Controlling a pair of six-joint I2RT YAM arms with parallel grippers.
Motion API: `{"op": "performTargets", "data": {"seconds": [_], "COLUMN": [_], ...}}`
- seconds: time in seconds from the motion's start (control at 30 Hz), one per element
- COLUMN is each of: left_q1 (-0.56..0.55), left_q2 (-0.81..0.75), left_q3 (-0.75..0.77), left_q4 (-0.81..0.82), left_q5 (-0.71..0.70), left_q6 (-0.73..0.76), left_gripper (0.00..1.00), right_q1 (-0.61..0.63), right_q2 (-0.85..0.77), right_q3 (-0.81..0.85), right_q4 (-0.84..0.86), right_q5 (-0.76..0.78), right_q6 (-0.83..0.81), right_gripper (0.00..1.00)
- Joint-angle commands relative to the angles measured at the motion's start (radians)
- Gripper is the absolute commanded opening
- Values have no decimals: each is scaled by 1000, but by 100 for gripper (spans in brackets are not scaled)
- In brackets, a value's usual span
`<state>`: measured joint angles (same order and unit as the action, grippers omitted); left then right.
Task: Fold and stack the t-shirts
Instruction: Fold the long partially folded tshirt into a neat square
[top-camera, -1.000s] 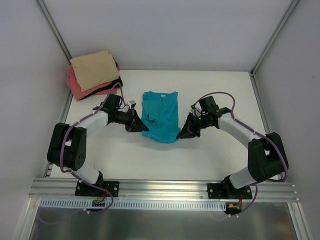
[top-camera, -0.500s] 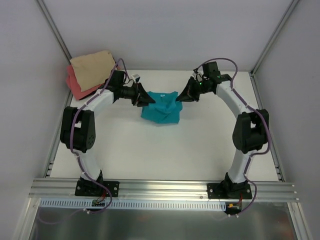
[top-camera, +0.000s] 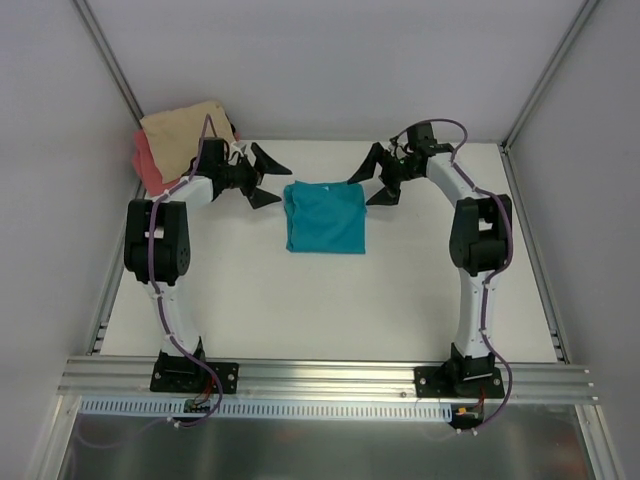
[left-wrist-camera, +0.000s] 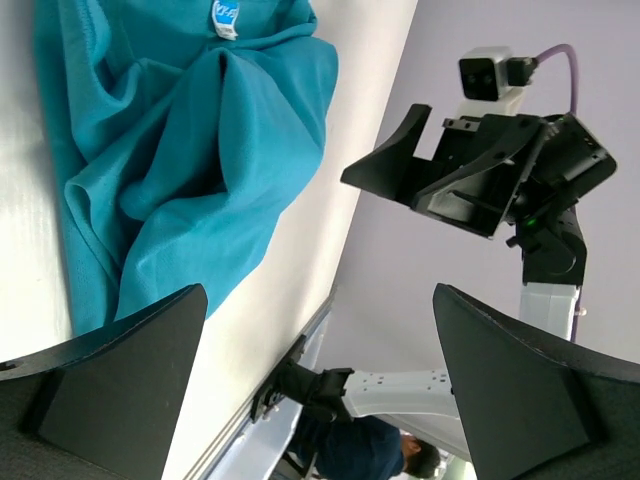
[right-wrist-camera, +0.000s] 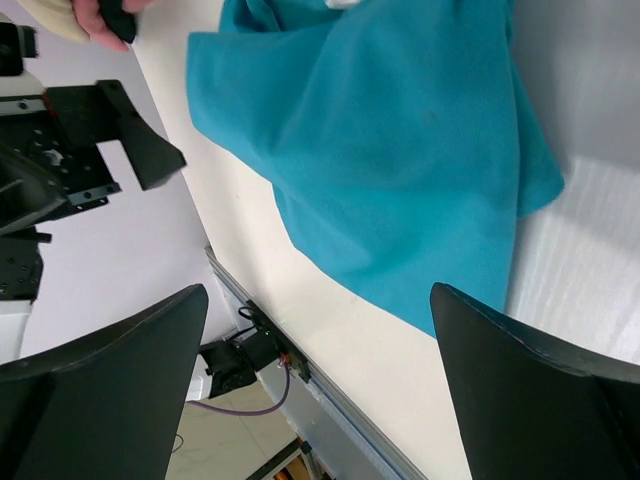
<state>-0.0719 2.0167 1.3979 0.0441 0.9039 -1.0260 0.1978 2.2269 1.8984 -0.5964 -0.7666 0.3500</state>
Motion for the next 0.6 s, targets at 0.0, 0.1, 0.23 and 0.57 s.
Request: {"op": "performTargets", "data": {"seconds": [0.0, 0.1, 0.23, 0.57], "left_q1": [-11, -16, -38, -80], "left_q2": [-98, -118, -101, 48], "left_q3": [0, -20, 39, 273], "left_q4": [0, 26, -82, -323], "left_q5": [-13, 1, -14, -198], "left_q6": [56, 31, 125, 353], "left_gripper": [99, 99, 99, 99], "right_q1": [-14, -15, -15, -15], "right_q2": [-121, -171, -259, -430], "right_q3": [-54, -90, -177, -361], "right_q4": [3, -26, -19, -22], "right_q5": [-40, -40, -34, -22], "right_q6": [-51, -78, -88, -91], "right_gripper": [99, 100, 100, 100]}}
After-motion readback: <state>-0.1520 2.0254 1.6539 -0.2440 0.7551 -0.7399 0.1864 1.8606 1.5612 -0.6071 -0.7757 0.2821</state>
